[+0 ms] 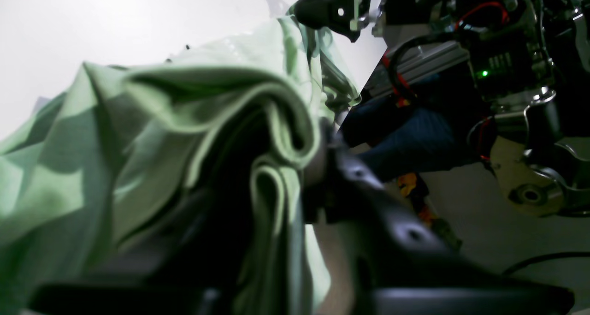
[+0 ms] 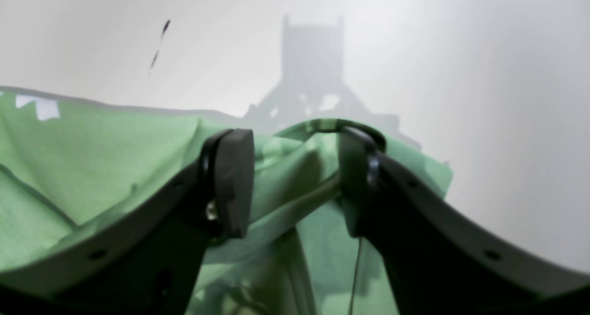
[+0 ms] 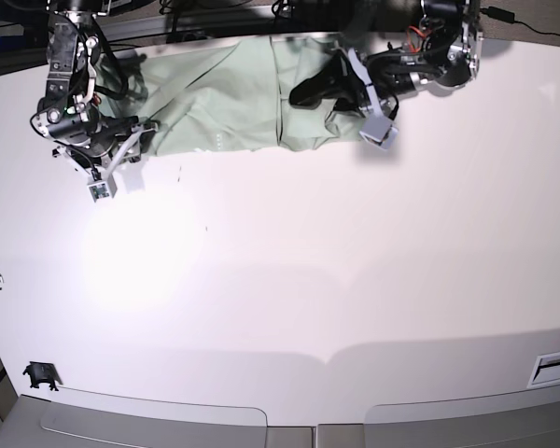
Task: Fold the T-shirt properly
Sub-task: 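Grasp the shirt edge with the left gripper and fold it toward the right gripper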
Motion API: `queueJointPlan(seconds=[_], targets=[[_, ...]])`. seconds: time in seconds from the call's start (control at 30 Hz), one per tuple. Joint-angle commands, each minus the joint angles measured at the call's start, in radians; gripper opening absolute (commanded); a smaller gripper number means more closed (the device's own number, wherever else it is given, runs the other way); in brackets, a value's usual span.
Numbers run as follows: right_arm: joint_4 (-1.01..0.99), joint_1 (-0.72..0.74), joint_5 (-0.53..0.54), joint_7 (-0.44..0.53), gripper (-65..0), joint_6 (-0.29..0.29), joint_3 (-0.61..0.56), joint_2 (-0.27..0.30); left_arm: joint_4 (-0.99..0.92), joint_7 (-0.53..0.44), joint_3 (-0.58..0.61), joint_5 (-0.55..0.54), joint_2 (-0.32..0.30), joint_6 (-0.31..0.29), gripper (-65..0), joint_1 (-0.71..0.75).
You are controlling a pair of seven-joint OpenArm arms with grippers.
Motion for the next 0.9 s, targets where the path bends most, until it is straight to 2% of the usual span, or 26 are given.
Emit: queueJointPlan(seconds=[0.0, 0.07, 0.17, 0.47, 0.53, 0.6, 0.73, 0.87], targets=[[0.014, 0.011, 0.007, 0.016, -37.0, -0.004, 0.005, 0.013, 0.018, -0.025, 0.001, -0.032, 0.006, -0.010, -52.4, -0.002], [0.014, 0.011, 0.008, 0.016, -37.0, -0.004, 0.005, 0.013, 0.018, -0.044, 0.001, -0.032, 0.011, -0.010, -48.1, -0.002], [0.014, 0.011, 0.007, 0.016, -37.0, -0.004, 0.005, 0.013, 0.018, -0.072, 0.001, -0.032, 0.011, -0.010, -45.3, -0.002], [0.014, 0.011, 0.007, 0.016, -37.0, -0.004, 0.005, 0.014, 0.018, -0.071, 0.000, -0.024, 0.010, -0.010, -45.4, -0.002], [0.014, 0.011, 0.007, 0.015, -37.0, -0.004, 0.005, 0.014, 0.018, -0.072, 0.000, 0.035, 0.010, -0.010, -49.4, -0.003], [0.014, 0.011, 0.007, 0.015, -37.0, -0.004, 0.005, 0.014, 0.018, -0.072, 0.000, 0.135, 0.010, -0.010, -64.2, -0.002], [0.014, 0.011, 0.007, 0.016, -37.0, -0.004, 0.005, 0.014, 0.018, -0.079, 0.001, 0.302, 0.010, -0.010, -65.0, -0.002], [0.014, 0.011, 0.008, 0.020, -37.0, -0.004, 0.005, 0.013, 0.014, -0.163, 0.002, 0.426, 0.011, -0.010, -65.0, -0.003]])
